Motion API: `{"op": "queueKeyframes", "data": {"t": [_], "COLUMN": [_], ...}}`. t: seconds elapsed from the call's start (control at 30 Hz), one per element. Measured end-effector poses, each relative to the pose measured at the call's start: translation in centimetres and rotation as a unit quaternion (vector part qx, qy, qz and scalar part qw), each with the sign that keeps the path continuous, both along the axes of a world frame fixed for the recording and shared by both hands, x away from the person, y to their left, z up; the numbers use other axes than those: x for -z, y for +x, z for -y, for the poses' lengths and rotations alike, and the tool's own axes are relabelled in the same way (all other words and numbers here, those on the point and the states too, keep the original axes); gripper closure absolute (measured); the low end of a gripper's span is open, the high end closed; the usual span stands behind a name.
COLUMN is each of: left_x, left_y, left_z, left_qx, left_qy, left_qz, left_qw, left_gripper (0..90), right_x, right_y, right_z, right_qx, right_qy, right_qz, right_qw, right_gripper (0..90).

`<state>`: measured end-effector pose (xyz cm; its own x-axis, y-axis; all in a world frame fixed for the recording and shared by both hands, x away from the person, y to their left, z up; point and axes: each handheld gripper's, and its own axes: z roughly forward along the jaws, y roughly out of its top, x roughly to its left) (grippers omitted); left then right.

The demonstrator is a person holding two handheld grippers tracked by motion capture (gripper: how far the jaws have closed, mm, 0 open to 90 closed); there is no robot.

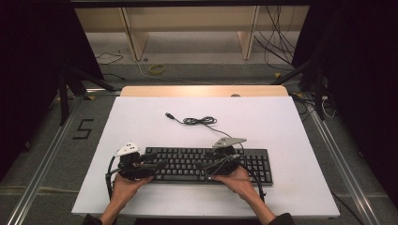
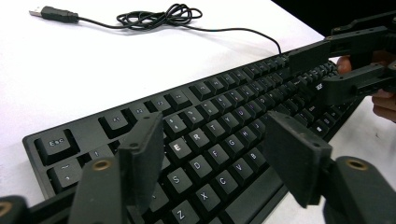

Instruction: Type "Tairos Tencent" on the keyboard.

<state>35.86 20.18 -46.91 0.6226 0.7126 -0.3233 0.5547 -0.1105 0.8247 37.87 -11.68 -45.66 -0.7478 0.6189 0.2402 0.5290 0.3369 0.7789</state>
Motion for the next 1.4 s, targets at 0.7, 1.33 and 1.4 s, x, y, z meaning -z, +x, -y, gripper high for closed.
{"op": "queueKeyframes", "data": {"t": [0.7, 1.33, 1.4], "left_x": [0.6, 1.1, 1.1], "left_y": [1.8, 2.9, 2.9], "left_z": [2.1, 3.6, 3.6], "left_qx": [0.03, 0.042, 0.041], "left_qy": [0.058, 0.088, 0.089], "left_qz": [-0.011, -0.031, -0.031], "left_qw": [0.9978, 0.9947, 0.9947], "left_gripper": [88.2, 89.2, 89.2], "right_x": [-0.2, -0.3, -0.3], "right_y": [-0.4, -0.9, -0.9], "right_z": [0.6, 0.8, 0.8], "right_qx": [0.009, 0.007, 0.007], "right_qy": [0.002, 0.01, 0.01], "right_qz": [0.006, 0.011, 0.011], "right_qw": [0.9999, 0.9999, 0.9999], "right_gripper": [32.1, 30.7, 30.8]}}
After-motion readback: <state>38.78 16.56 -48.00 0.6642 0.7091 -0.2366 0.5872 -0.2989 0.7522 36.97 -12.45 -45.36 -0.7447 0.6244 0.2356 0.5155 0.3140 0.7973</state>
